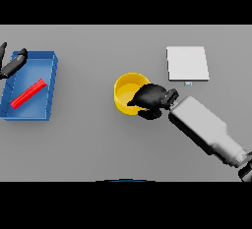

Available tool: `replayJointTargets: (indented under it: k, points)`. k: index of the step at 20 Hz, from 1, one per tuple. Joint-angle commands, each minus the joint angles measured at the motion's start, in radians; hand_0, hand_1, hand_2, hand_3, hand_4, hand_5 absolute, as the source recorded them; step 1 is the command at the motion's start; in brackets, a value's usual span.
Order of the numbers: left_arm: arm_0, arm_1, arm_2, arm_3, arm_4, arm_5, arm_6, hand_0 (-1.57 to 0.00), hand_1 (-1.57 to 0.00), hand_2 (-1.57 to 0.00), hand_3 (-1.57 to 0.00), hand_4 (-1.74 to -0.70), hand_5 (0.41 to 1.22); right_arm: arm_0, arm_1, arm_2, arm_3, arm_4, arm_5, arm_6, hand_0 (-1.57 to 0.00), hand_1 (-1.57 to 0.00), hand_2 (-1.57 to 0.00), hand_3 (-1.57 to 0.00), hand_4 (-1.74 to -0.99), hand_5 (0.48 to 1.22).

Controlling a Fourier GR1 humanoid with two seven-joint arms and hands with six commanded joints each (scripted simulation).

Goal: Pick up the red beaker and tilt it to pour out 1 green nut into yellow bowl. Pick up the yellow bowl and place it on the metallic measuring scale.

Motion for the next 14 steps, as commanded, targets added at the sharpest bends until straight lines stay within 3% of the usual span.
replayJointTargets:
  k: [1, 3, 7, 14]
  points:
    - [-0.008, 0.005, 0.000, 0.000, -0.004, -0.003, 0.002, 0.00, 0.00, 0.00, 0.00, -0.72, 0.693, 0.003, -0.008, -0.001, -0.009, -0.002, 0.010, -0.005, -1.05, -1.01, -0.87, -0.57, -1.552, 1.079]
    - [-0.004, 0.014, 0.003, -0.005, 0.000, -0.006, 0.001, 0.00, 0.00, 0.00, 0.00, -0.72, 0.696, 0.006, 0.002, -0.001, -0.003, -0.004, -0.010, 0.001, -1.23, -1.21, -1.12, -0.83, -1.614, 1.130]
    - [-0.012, 0.020, -0.003, -0.013, -0.007, -0.005, 0.016, 0.00, 0.00, 0.00, 0.00, -0.72, 0.695, 0.004, -0.005, 0.007, -0.004, 0.001, -0.038, -0.016, -1.43, -1.42, -1.24, -1.18, -1.689, 1.184]
    - [-0.011, 0.008, -0.005, 0.004, -0.004, -0.013, 0.019, 0.00, 0.00, 0.00, 0.00, -0.72, 0.696, 0.000, -0.022, -0.036, -0.037, -0.029, -0.026, 0.007, -1.54, -1.54, -1.33, -1.34, -1.730, 1.213]
